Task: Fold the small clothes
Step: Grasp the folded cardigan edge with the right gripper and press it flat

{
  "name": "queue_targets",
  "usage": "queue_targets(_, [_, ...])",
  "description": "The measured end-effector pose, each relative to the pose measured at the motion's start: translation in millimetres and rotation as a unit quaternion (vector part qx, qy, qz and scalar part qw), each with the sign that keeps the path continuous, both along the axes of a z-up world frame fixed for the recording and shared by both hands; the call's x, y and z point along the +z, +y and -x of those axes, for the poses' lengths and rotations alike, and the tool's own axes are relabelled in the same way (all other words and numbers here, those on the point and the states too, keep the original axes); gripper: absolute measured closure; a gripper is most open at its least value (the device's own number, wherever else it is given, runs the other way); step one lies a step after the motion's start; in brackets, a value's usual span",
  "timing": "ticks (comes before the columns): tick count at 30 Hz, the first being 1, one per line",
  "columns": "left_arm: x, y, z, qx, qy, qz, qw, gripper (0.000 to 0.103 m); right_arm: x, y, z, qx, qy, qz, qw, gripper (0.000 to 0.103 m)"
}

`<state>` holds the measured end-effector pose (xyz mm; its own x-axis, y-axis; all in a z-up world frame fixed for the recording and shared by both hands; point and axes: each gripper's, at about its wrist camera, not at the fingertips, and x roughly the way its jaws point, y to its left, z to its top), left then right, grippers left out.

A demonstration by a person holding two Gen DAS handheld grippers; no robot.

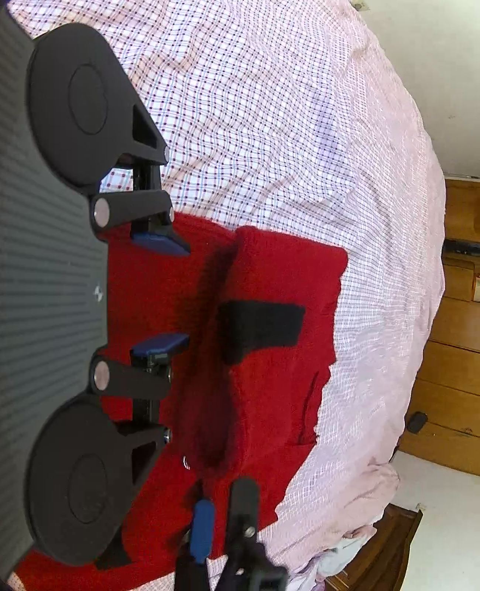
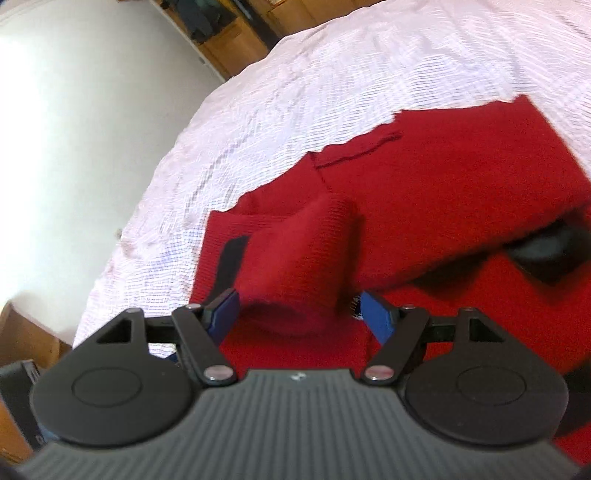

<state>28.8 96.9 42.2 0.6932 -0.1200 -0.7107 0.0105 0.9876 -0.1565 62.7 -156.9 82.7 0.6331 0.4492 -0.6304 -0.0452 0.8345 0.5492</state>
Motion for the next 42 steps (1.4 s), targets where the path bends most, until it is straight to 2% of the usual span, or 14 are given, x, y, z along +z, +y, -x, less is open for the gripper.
queue_targets(4, [-9.0, 0.0, -7.4, 0.013, 0.015, 0.008, 0.9998, 0.051, -8.5, 15.6, -17.1, 0.01, 0.009, 0.02, 1.0, 0.028])
queue_targets(11, [-13.6, -3.7, -12.0, 0.021, 0.009, 0.002, 0.9997, 0.05, -20.5, 30.0, -33.5, 0.033, 0.014, 0.036, 0.999, 0.028])
queue_targets(13, [-15.1, -4.6, -14.1, 0.022, 0.008, 0.002, 0.9997, 0.05, -23.0, 33.2, -36.0, 0.044, 0.009, 0.051, 0.998, 0.04])
queue_targets(14, [-16.1, -4.5, -15.1, 0.023, 0.008, 0.003, 0.9997, 0.05, -23.6, 35.0, -37.4, 0.048, 0.006, 0.063, 0.997, 0.057])
queue_targets(15, [-17.6, -4.2, -16.6, 0.024, 0.009, 0.003, 0.9997, 0.05, -23.0, 36.6, -36.6, 0.052, 0.0, 0.078, 0.996, 0.067])
queue_targets(18, [-19.5, -3.5, -18.3, 0.025, 0.01, 0.003, 0.9996, 0.05, -14.1, 38.7, -36.1, 0.08, -0.032, 0.098, 0.991, 0.078])
queue_targets(20, [-19.4, -3.5, -19.5, 0.023, 0.009, 0.001, 0.9997, 0.05, -2.3, 40.2, -34.9, 0.085, -0.062, 0.12, 0.987, 0.079])
queue_targets(25, [-17.6, -2.3, -21.2, 0.021, 0.005, -0.002, 0.9998, 0.05, 21.3, 36.7, -32.4, 0.061, -0.132, 0.166, 0.975, 0.08])
queue_targets(28, [-21.3, 0.2, -24.3, 0.021, 0.01, 0.005, 0.9997, 0.05, 15.0, 41.1, -32.0, 0.037, -0.159, 0.228, 0.96, 0.08])
queue_targets(31, [-23.3, -0.6, -26.6, 0.019, 0.012, 0.0, 0.9998, 0.05, -8.8, 42.7, -41.8, 0.055, -0.123, 0.248, 0.959, 0.079])
queue_targets(34, [-23.9, -1.1, -28.5, 0.014, 0.012, -0.004, 0.9998, 0.05, -25.6, 38.4, -47.2, 0.053, -0.091, 0.254, 0.961, 0.073])
queue_targets(36, [-23.6, 0.1, -27.7, 0.011, 0.012, -0.004, 0.9999, 0.05, -22.3, 32.2, -43.9, 0.046, -0.087, 0.238, 0.966, 0.067])
queue_targets(40, [-19.3, 3.6, -24.5, 0.011, 0.008, 0.001, 0.9999, 0.05, -0.6, 30.1, -35.5, 0.043, -0.093, 0.236, 0.966, 0.063])
queue_targets(42, [-17.0, 5.1, -22.0, 0.013, 0.006, 0.004, 0.9999, 0.05, 11.0, 34.8, -30.5, 0.048, -0.107, 0.24, 0.964, 0.052])
